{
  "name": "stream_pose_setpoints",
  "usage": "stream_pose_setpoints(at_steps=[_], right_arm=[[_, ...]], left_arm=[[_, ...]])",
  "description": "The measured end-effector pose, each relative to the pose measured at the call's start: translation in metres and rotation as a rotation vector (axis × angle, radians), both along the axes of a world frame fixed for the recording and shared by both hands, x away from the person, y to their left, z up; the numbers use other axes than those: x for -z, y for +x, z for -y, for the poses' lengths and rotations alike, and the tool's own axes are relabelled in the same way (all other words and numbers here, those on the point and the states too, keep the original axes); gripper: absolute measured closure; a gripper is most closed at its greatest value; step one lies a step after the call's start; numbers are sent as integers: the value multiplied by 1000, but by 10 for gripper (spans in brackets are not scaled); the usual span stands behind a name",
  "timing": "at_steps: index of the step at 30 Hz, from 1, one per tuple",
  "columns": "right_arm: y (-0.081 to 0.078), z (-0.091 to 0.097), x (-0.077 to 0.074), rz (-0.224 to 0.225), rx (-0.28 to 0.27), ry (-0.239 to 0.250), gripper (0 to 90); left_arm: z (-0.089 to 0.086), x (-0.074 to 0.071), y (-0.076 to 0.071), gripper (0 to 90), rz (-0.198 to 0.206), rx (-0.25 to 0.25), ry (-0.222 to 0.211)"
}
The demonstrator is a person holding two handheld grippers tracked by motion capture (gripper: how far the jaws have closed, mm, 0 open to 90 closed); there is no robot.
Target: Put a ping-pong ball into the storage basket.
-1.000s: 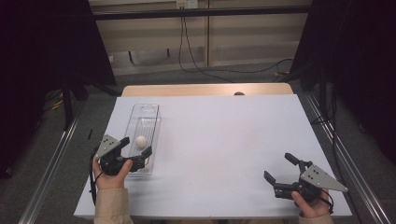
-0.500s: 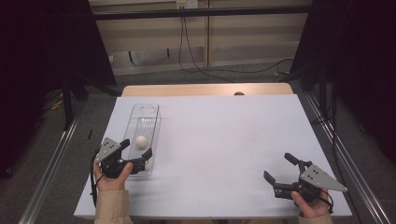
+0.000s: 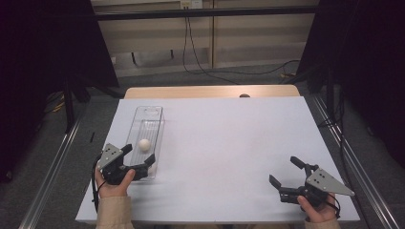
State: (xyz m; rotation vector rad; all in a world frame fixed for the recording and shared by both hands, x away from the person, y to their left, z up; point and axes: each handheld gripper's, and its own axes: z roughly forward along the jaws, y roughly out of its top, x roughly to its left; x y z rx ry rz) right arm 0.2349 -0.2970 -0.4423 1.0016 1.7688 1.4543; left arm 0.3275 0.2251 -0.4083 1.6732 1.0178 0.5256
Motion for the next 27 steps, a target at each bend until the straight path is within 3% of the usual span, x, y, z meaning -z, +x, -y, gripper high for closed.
stream_pose_setpoints(at_steps=[27], right_arm=[[0, 0, 0, -2, -2, 1, 34]], left_arm=[[-11, 8, -9, 38, 5, -7, -30]])
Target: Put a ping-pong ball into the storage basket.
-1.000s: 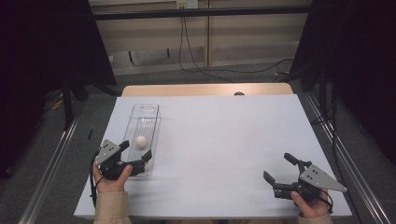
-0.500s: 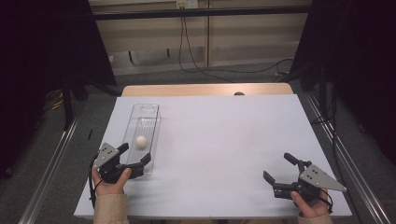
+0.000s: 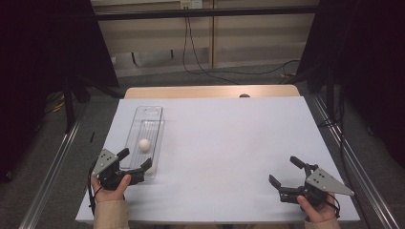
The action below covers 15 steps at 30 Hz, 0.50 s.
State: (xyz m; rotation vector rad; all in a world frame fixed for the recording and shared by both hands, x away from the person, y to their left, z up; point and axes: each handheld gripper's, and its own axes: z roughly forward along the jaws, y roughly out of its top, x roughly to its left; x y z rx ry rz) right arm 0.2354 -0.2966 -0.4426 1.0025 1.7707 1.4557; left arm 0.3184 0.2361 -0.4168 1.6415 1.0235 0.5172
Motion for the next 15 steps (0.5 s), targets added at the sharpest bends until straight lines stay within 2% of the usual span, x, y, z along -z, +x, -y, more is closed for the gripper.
stream_pose_setpoints(at_steps=[11, 15], right_arm=[[0, 0, 0, 2, 2, -1, 34], [0, 0, 0, 0, 2, -1, 34]], left_arm=[[-2, 3, -3, 38, 8, 1, -10], [-3, 4, -5, 38, 12, 3, 6]])
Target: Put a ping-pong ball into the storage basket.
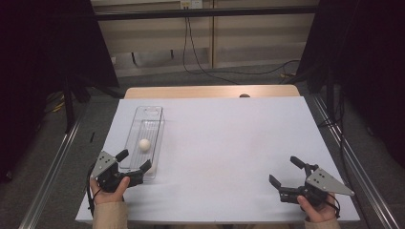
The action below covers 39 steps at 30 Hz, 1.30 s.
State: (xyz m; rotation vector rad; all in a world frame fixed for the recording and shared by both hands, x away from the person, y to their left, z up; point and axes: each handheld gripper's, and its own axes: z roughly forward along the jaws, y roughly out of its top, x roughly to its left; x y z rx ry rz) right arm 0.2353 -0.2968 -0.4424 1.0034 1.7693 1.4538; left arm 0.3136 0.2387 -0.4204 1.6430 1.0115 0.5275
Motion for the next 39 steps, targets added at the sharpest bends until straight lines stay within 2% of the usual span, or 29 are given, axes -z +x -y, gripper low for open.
stream_pose_setpoints(at_steps=[9, 23, 26, 39], right_arm=[[0, 0, 0, -1, 0, 0, 34], [0, 0, 0, -2, 0, -2, 34], [0, 0, 0, -1, -1, -2, 34], [0, 0, 0, 1, -2, -5, 34]], left_arm=[[0, 4, -2, 38, 8, -2, 3], [-3, 7, -4, 38, 21, -23, -24], [-2, 7, -3, 38, 19, -13, -12], [-2, 7, -3, 38, 21, -17, -16]])
